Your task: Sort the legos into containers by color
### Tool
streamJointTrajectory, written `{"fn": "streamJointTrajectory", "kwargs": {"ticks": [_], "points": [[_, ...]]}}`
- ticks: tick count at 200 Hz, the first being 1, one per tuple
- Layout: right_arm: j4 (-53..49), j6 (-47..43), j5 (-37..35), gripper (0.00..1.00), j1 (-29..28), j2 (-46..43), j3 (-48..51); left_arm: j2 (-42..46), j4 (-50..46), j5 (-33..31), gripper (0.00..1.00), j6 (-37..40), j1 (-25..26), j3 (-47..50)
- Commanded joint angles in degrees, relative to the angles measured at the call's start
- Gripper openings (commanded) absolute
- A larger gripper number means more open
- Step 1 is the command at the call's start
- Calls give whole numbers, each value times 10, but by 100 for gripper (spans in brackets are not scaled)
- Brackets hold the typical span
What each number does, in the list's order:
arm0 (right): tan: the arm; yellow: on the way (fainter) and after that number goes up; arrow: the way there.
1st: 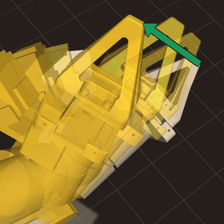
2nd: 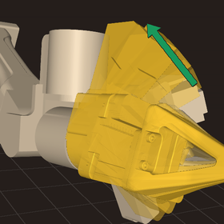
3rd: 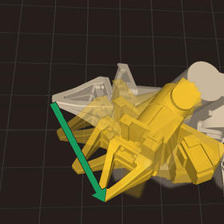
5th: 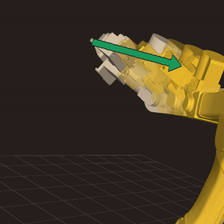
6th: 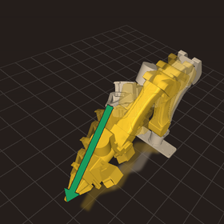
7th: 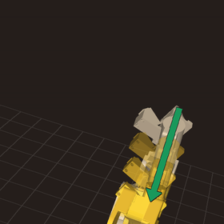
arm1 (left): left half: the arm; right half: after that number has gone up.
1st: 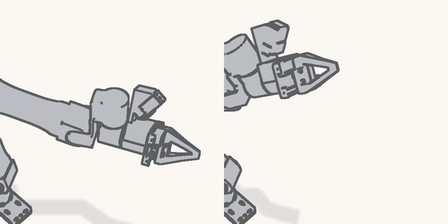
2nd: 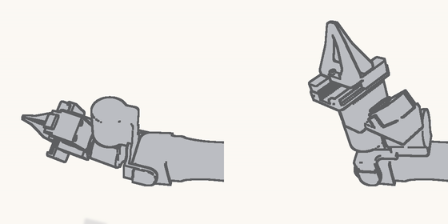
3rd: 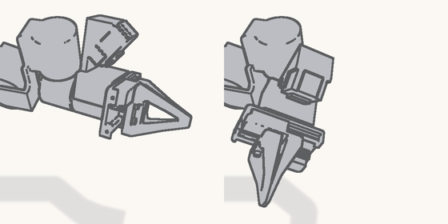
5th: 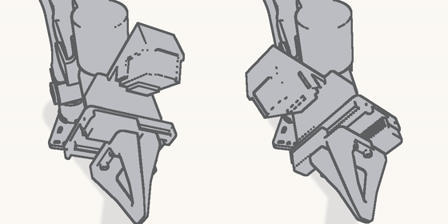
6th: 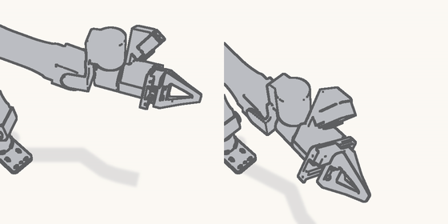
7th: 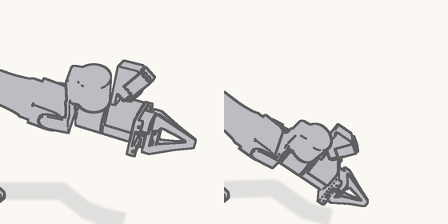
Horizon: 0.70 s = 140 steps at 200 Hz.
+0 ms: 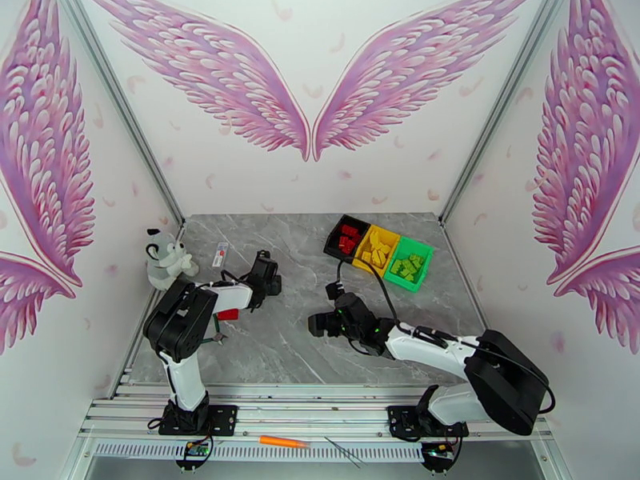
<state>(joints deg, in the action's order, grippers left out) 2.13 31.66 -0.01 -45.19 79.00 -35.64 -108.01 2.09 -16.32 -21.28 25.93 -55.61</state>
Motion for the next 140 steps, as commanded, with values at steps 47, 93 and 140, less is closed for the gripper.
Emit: {"fn": "streamJointTrajectory", "kwargs": {"ticks": [47,93,140], "points": [[-65,-9,-84,92,7,-101,30,-25,-41,-17,36,2,22,-45],[-132,10,-164,99,37,-220,65,-20,-20,49,33,-6,61,-71],[-181,21,-173,100,79,-296,85,-47,32,163,32,-25,94,-142]]}}
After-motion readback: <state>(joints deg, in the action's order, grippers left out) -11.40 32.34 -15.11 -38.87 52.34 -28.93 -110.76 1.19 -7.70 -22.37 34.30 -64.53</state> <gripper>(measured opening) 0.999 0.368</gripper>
